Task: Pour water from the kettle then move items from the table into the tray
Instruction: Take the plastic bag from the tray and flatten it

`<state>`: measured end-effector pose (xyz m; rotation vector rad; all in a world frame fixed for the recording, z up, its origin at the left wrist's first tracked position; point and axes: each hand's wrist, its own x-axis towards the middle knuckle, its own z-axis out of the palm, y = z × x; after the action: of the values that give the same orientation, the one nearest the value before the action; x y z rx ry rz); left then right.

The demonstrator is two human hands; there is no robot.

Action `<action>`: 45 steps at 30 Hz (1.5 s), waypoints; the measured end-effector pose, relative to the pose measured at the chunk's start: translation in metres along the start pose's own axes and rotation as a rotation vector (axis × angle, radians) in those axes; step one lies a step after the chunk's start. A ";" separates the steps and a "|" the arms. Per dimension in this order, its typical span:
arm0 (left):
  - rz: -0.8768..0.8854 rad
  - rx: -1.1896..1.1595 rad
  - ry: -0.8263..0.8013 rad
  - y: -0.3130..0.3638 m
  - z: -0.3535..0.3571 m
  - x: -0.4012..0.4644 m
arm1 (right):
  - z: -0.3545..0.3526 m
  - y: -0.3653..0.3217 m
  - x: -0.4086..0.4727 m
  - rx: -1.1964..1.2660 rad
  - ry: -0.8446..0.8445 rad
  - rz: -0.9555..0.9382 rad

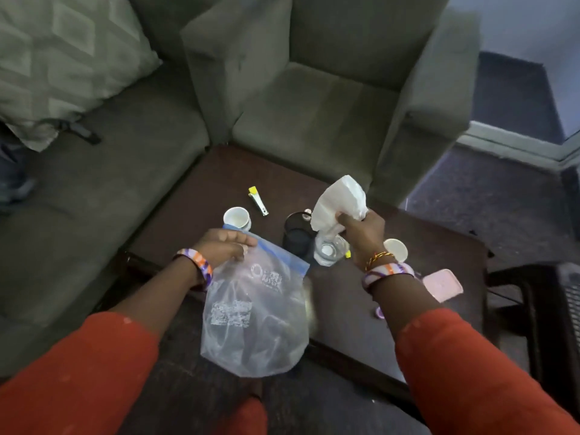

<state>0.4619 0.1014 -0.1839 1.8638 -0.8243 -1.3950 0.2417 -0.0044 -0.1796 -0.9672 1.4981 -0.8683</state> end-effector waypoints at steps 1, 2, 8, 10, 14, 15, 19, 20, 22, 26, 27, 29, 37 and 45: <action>-0.003 0.019 -0.034 -0.003 -0.006 0.012 | 0.013 0.005 0.010 -0.028 0.024 -0.004; -0.009 0.024 -0.066 -0.006 -0.011 0.023 | 0.025 0.011 0.019 -0.046 0.035 0.006; -0.070 0.009 -0.182 -0.030 -0.027 0.071 | 0.075 0.049 0.061 -0.026 0.096 0.151; -0.076 -0.002 -0.207 -0.034 -0.029 0.078 | 0.083 0.062 0.068 -0.057 0.112 0.172; -0.086 -0.006 -0.238 -0.037 -0.033 0.083 | 0.086 0.066 0.066 -0.168 0.115 0.182; -0.084 -0.005 -0.244 -0.037 -0.033 0.084 | 0.085 0.067 0.066 -0.180 0.111 0.180; -0.075 -0.020 -0.262 -0.035 -0.033 0.082 | 0.088 0.066 0.063 -0.188 0.151 0.150; -0.071 -0.027 -0.268 -0.035 -0.032 0.081 | 0.088 0.066 0.062 -0.181 0.179 0.140; -0.056 -0.033 -0.288 -0.031 -0.029 0.077 | 0.085 0.063 0.057 -0.148 0.238 0.120; 0.003 -0.049 -0.334 -0.021 -0.025 0.064 | 0.068 0.062 0.035 -0.095 0.275 0.068; 0.023 -0.061 -0.345 -0.017 -0.023 0.060 | 0.062 0.061 0.025 -0.089 0.252 0.041; 0.057 -0.100 -0.355 -0.008 -0.018 0.051 | 0.044 0.059 0.004 -0.011 0.148 0.025; 0.208 -0.293 -0.323 0.026 0.020 0.013 | -0.040 0.045 -0.061 0.197 -0.372 0.341; -0.041 -0.319 -0.417 0.036 0.092 -0.064 | -0.128 0.022 -0.111 0.287 -0.341 0.255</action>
<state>0.3540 0.1196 -0.1392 1.3759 -0.7076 -1.8557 0.1195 0.1085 -0.1389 -0.6563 1.1377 -0.6712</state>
